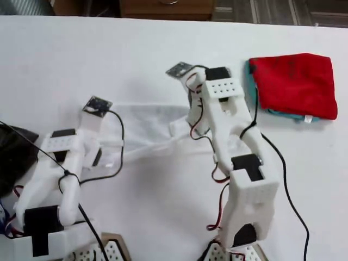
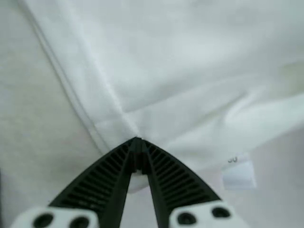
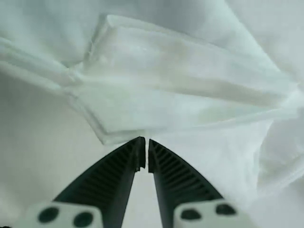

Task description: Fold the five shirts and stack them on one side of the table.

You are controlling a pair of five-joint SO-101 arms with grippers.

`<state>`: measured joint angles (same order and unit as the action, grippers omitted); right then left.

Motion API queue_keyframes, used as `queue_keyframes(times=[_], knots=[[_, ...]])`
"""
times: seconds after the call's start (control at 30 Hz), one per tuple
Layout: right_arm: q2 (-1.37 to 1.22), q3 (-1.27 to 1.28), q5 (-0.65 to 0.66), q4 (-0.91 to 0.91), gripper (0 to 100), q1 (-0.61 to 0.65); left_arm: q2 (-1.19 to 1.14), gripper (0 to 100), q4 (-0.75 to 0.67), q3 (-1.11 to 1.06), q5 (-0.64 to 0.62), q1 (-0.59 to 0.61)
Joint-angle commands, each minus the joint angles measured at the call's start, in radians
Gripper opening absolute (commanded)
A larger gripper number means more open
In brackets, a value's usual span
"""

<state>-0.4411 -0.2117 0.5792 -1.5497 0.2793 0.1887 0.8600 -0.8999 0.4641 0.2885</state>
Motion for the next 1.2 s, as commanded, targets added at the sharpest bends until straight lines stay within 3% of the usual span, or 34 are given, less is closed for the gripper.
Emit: queue_keyframes(times=[0.0,0.33,0.57,1.17], knots=[[-0.021,-0.006,-0.009,-0.007,2.1,0.031,0.014,3,-0.011,0.004,0.005,-0.006],[-0.044,-0.008,-0.011,0.222,2.1,0.051,0.014,3,-0.011,0.004,0.005,-0.006],[-0.047,-0.008,-0.14,0.377,2.1,0.05,0.014,3,-0.011,0.004,0.005,-0.006],[0.11,-0.028,-0.146,0.111,2.1,-0.044,0.014,3,-0.011,0.004,0.005,-0.006]])
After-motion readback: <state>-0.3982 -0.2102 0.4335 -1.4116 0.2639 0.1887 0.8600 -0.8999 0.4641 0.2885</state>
